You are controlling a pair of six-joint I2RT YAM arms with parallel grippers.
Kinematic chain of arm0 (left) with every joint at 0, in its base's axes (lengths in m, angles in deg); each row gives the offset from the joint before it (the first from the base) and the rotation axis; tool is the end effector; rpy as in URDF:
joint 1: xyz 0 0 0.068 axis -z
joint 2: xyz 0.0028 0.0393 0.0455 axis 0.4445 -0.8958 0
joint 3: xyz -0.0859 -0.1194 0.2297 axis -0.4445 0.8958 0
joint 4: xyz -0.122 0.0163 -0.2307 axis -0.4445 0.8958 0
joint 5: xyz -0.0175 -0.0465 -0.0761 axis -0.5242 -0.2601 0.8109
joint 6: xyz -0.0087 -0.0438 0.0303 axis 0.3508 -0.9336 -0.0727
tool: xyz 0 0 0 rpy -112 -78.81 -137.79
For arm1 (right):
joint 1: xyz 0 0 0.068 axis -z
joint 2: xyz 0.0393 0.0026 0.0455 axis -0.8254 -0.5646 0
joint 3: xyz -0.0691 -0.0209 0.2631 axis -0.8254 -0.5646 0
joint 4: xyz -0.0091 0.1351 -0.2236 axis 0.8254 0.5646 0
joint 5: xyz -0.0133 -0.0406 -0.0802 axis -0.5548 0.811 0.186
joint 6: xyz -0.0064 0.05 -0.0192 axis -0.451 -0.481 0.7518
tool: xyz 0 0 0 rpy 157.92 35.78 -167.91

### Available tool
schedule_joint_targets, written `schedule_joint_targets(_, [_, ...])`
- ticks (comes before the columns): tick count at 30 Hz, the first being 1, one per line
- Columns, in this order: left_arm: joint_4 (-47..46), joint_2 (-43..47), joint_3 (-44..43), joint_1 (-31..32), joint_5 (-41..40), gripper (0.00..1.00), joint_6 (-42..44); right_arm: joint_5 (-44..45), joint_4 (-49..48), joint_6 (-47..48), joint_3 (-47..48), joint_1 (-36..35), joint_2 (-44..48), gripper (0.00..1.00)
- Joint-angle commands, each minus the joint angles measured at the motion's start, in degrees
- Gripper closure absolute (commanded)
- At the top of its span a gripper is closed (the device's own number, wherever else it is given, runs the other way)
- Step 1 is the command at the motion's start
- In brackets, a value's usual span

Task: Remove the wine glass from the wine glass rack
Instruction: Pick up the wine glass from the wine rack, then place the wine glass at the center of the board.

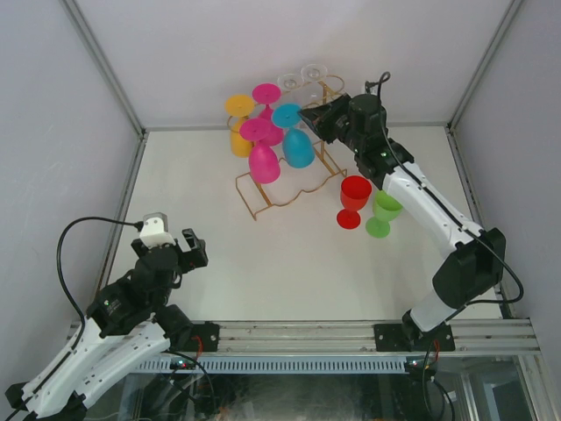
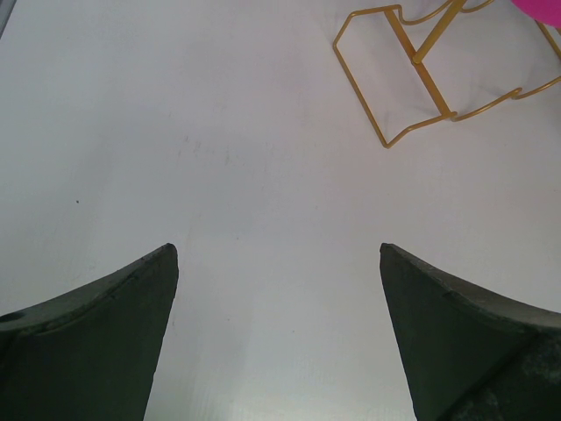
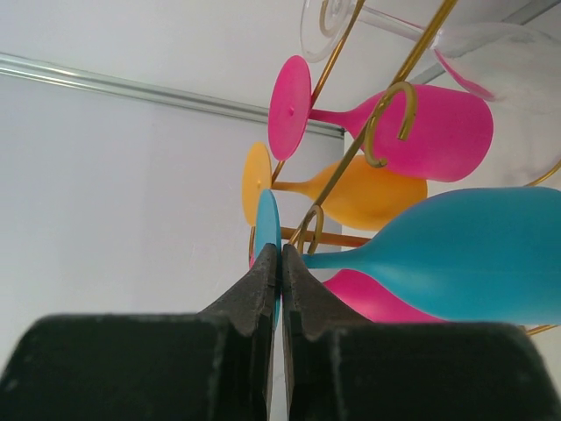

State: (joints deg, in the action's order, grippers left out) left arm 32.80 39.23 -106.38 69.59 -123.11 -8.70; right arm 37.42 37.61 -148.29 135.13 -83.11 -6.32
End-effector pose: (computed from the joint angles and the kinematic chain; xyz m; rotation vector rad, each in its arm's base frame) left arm 0.0704 -0.0344 0.2892 -0.2409 1.9668 -0.1230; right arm 0.3388 0.1781 0.4085 0.6514 1.8035 1.2440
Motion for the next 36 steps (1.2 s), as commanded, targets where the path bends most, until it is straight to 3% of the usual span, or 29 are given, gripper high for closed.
schedule_joint_targets(1, [-1.99, -0.49, -1.41, -0.31, 0.26, 0.00, 0.24, 0.21, -3.95, 0.72, 0.01, -0.29, 3.66, 1.00])
schedule_joint_targets(8, [-2.22, -0.69, -1.25, -0.31, 0.17, 0.00, 0.38, -0.39, -5.94, 1.86, -5.27, -0.78, 8.46, 1.00])
schedule_joint_targets(15, [-2.52, -1.02, -1.36, -0.31, -0.55, 0.00, 1.03, -7.59, -10.27, 7.20, -14.19, -1.58, 16.79, 1.00])
schedule_joint_targets(23, [-6.46, -2.24, -2.19, -0.31, 2.01, 0.00, 2.15, -20.56, -23.95, 12.11, -34.62, -3.07, 31.95, 1.00])
schedule_joint_targets(31, [-12.99, 1.19, -0.77, -0.31, 16.04, 0.00, -13.38, -24.35, -21.91, 16.72, -48.69, -7.06, 45.36, 1.00])
schedule_joint_targets(36, [-31.65, 8.96, 11.22, -0.31, 34.05, 0.00, -21.21, -28.04, -18.71, 21.79, -53.67, -6.74, 50.74, 1.00])
